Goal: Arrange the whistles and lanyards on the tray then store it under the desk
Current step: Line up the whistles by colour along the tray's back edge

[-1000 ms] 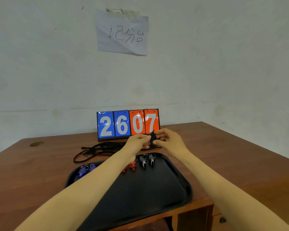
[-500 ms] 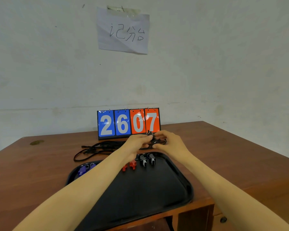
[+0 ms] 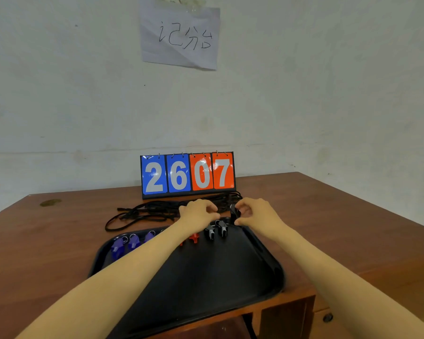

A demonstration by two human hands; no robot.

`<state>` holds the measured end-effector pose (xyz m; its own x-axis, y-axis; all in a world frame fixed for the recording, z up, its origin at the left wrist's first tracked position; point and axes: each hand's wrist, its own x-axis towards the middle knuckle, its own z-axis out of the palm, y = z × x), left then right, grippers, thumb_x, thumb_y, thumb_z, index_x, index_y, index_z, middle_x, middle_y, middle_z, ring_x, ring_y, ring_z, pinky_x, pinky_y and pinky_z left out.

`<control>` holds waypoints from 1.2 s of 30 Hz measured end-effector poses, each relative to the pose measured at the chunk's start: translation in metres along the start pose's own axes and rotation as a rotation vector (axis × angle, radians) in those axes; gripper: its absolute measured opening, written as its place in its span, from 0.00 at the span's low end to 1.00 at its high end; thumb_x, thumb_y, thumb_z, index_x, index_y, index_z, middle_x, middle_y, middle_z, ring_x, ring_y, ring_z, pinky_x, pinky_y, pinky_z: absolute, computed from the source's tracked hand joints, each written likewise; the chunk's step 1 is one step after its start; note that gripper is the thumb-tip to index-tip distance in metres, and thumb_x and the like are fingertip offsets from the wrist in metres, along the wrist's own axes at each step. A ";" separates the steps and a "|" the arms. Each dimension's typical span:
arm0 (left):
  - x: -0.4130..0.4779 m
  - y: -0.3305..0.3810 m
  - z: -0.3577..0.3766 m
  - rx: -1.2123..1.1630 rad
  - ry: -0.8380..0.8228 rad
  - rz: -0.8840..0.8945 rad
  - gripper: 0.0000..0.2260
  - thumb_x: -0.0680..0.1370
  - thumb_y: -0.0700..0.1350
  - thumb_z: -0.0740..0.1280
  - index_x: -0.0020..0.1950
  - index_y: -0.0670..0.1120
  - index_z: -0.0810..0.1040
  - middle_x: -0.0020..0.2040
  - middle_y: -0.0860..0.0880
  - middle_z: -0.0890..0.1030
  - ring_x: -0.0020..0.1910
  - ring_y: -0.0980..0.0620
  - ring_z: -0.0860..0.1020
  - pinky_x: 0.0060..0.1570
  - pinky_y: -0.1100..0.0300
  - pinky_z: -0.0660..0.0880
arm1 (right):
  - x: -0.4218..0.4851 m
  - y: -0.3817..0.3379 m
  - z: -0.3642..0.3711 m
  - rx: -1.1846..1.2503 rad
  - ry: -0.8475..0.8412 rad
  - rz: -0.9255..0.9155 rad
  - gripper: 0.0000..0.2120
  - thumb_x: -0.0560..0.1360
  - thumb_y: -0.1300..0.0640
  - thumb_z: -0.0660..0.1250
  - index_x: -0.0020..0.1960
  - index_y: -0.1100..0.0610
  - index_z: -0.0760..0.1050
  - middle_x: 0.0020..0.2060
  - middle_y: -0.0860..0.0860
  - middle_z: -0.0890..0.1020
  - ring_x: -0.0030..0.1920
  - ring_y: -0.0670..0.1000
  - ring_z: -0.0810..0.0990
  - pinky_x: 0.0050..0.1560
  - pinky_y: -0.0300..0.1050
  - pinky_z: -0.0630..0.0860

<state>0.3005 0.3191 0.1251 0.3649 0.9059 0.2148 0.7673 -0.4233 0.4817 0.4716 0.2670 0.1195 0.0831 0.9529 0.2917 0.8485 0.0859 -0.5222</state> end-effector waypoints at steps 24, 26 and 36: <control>-0.006 -0.009 0.027 0.431 -0.030 0.270 0.18 0.77 0.54 0.63 0.65 0.53 0.73 0.62 0.52 0.76 0.64 0.50 0.68 0.64 0.52 0.58 | 0.000 0.013 0.019 -0.185 -0.154 0.020 0.18 0.72 0.48 0.69 0.62 0.47 0.74 0.54 0.48 0.80 0.59 0.51 0.75 0.62 0.53 0.69; -0.007 -0.009 0.027 0.425 -0.043 0.264 0.18 0.76 0.54 0.64 0.66 0.53 0.72 0.63 0.52 0.76 0.64 0.49 0.67 0.64 0.51 0.58 | 0.001 0.012 0.019 -0.187 -0.164 0.022 0.19 0.71 0.48 0.70 0.62 0.47 0.74 0.55 0.48 0.80 0.59 0.51 0.74 0.62 0.54 0.69; 0.020 -0.050 -0.023 0.262 0.099 0.049 0.12 0.79 0.49 0.61 0.61 0.52 0.76 0.60 0.53 0.78 0.62 0.52 0.72 0.65 0.53 0.60 | 0.033 -0.023 0.011 0.028 -0.067 -0.072 0.13 0.76 0.55 0.65 0.59 0.55 0.76 0.57 0.51 0.80 0.55 0.47 0.77 0.56 0.40 0.71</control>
<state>0.2576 0.3582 0.1246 0.3614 0.8758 0.3200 0.8649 -0.4430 0.2359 0.4489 0.2997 0.1327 -0.0138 0.9612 0.2754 0.8357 0.1623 -0.5246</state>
